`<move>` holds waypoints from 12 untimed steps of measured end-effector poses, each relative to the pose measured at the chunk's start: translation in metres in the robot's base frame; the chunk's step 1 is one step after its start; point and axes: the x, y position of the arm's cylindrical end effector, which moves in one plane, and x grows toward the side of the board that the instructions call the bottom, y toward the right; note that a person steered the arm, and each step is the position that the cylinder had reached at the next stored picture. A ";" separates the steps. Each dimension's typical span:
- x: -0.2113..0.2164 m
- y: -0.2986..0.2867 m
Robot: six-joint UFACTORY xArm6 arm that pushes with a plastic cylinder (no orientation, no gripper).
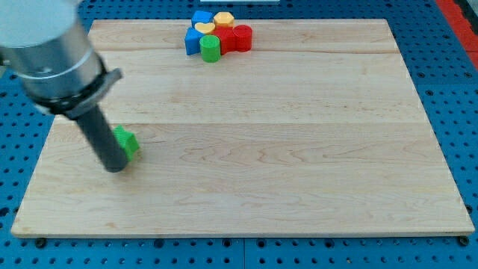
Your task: Move the green star below the green circle
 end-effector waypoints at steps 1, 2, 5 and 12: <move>-0.020 0.027; -0.024 0.017; -0.015 -0.055; -0.102 0.022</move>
